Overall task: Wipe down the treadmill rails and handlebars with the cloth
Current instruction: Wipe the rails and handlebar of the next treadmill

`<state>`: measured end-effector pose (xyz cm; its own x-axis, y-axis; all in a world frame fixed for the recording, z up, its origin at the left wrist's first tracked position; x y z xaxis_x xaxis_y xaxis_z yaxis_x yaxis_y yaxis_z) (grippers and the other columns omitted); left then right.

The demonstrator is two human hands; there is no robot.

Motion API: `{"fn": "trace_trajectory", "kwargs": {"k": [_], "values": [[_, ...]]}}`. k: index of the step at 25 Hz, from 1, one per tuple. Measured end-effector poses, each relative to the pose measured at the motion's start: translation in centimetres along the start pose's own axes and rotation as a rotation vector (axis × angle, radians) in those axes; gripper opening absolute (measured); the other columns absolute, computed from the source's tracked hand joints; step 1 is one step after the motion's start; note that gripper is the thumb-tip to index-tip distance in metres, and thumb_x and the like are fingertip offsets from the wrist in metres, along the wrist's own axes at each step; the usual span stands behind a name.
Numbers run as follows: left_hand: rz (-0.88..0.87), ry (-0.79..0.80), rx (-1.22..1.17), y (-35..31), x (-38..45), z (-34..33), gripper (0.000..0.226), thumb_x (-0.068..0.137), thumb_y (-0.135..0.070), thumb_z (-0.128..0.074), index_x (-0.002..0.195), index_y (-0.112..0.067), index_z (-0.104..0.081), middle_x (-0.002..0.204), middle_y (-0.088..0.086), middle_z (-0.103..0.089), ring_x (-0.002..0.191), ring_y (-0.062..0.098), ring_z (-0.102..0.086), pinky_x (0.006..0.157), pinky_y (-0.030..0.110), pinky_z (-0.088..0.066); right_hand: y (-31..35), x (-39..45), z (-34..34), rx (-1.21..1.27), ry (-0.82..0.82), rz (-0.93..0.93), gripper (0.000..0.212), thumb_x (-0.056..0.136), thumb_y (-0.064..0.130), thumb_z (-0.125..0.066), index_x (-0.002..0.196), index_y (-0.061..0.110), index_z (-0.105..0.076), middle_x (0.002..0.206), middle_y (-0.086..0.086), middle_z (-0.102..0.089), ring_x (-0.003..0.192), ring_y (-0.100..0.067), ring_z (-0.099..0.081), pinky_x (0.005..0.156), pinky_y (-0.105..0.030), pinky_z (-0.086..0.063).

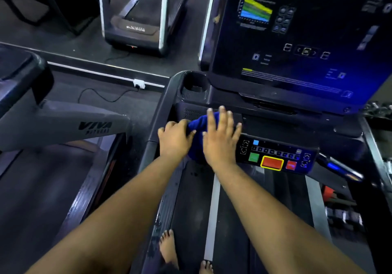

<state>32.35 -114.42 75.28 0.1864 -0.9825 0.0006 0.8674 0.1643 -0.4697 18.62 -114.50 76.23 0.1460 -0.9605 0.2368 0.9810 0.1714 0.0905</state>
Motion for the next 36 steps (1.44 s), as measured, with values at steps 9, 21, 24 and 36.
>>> {"fn": "trace_trajectory", "kwargs": {"k": [9, 21, 24, 36], "values": [[-0.207, 0.152, 0.264, 9.2, -1.5, -1.6, 0.068, 0.1, -0.051, -0.021, 0.158, -0.016, -0.014, 0.167, 0.0, -0.003, 0.154, 0.015, 0.004, 0.118, 0.066, 0.0, 2.4, 5.9, -4.8, -0.167, 0.538, 0.321, 0.076, 0.07, 0.087, -0.043, 0.11, 0.024, -0.058, 0.103, -0.004, -0.069, 0.097, -0.029, -0.064, 0.073, -0.041, -0.04], [-0.221, 0.216, 0.121, 8.8, -1.1, -0.7, 0.08, 0.09, -0.045, -0.024, 0.158, -0.014, 0.004, 0.167, 0.0, 0.004, 0.153, 0.014, 0.013, 0.122, 0.059, 0.002, 5.9, 5.4, -5.7, -0.201, 0.519, 0.513, 0.05, 0.076, 0.054, -0.062, 0.116, 0.024, -0.052, 0.103, -0.002, -0.065, 0.092, -0.028, -0.064, 0.075, -0.04, -0.046], [-0.205, 0.224, 0.09, 8.9, -1.1, -0.6, 0.079, 0.09, -0.049, -0.019, 0.157, -0.017, 0.007, 0.167, -0.003, 0.007, 0.152, 0.011, 0.014, 0.122, 0.057, 0.003, 6.2, 1.9, -6.3, -0.375, 0.322, 0.508, 0.054, 0.082, 0.039, -0.061, 0.131, 0.021, -0.046, 0.109, -0.005, -0.059, 0.096, -0.028, -0.059, 0.087, -0.046, -0.043], [-0.225, 0.204, 0.199, 8.7, -1.2, -0.9, 0.078, 0.092, -0.052, -0.018, 0.158, -0.016, 0.002, 0.167, -0.001, 0.005, 0.153, 0.014, 0.014, 0.12, 0.061, 0.004, 0.6, 4.1, -4.5, -0.285, 0.419, 0.422, 0.074, 0.063, 0.085, -0.054, 0.107, 0.027, -0.057, 0.09, -0.001, -0.063, 0.083, -0.027, -0.06, 0.073, -0.04, -0.043]]}}
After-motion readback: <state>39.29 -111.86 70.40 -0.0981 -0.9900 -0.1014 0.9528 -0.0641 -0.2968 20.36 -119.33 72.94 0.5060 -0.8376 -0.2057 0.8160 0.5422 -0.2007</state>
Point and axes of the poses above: each hand's wrist, its own x-axis towards the middle knuckle, its own z-axis out of the back of the hand, y = z × x, the point moved 2 cm from there along x, towards the middle knuckle
